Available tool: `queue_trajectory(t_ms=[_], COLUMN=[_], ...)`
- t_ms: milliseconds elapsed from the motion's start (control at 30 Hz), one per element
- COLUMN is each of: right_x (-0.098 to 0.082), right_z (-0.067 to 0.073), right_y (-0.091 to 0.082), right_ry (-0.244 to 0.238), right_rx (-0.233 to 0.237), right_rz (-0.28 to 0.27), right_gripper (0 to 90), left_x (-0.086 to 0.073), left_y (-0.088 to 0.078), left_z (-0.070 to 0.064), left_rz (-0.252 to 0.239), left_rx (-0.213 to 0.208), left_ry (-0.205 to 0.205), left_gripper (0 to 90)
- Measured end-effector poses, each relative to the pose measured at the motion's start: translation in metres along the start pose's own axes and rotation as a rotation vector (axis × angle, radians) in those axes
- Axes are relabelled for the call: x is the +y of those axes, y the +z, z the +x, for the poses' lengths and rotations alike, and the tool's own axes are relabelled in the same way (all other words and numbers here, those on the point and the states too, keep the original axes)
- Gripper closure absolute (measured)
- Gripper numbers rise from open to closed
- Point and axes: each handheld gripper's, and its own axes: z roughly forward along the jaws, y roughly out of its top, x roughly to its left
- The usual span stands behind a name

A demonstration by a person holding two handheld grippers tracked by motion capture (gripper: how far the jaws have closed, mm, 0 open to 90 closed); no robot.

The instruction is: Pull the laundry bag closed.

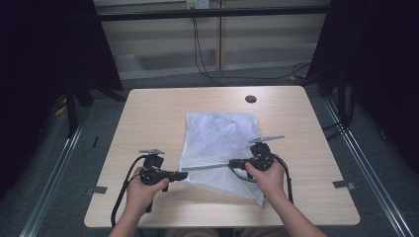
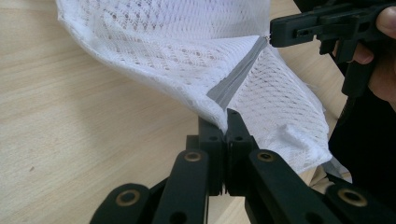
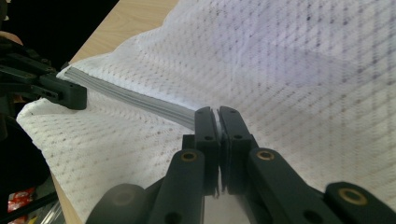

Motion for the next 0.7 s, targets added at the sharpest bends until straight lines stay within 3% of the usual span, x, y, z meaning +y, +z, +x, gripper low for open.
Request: queue_trajectory(t_ms=[500,700], right_x=[-0.003,-0.005], right_z=[-0.007,-0.013], right_y=[-0.007,-0.014], right_ry=[-0.003,0.019], right_rx=[-0.016,-0.022], right_rz=[-0.008,-0.018], right_gripper=[87.5,87.5], left_x=[-0.001,-0.002], left_y=[0.0,0.001], left_z=[0.0,0.002], left_rz=[0.013,0.013], left_rx=[0.003,-0.001], left_ry=[-0.001,-0.008], left_gripper=[88.7,88.7])
